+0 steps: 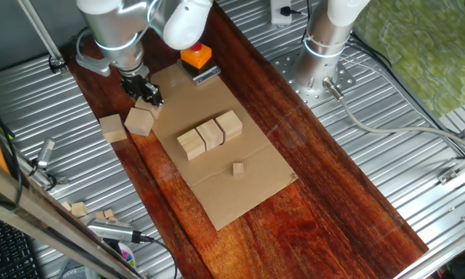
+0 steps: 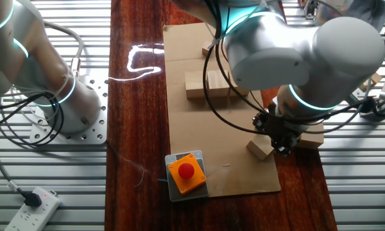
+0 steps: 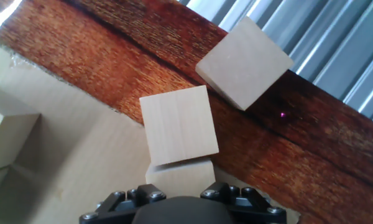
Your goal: Stack the blocks into a pyramid shape
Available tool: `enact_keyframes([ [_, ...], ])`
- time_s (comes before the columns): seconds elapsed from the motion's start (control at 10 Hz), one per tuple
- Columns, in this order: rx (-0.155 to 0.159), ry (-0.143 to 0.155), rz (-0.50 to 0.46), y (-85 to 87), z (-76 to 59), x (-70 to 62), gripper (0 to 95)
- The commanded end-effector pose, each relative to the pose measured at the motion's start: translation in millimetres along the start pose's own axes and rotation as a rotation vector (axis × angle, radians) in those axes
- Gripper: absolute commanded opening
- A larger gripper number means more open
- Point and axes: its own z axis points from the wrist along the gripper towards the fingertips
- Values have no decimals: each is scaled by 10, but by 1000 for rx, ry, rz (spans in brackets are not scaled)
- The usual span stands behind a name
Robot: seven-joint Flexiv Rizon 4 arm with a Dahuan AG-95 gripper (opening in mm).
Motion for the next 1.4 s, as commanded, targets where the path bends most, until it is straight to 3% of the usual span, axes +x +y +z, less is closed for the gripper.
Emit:
enact_keyframes([
  [0.1,-15,28,30,16,-55,40,0],
  [0.5,-14,30,90,91,-235,109,0],
  [0.8,-53,85,199,377,-546,177,0],
  [1.1,-73,94,282,643,-754,217,0],
  [1.2,-108,84,329,740,-810,223,0],
  [1.4,-132,72,359,806,-848,213,0],
])
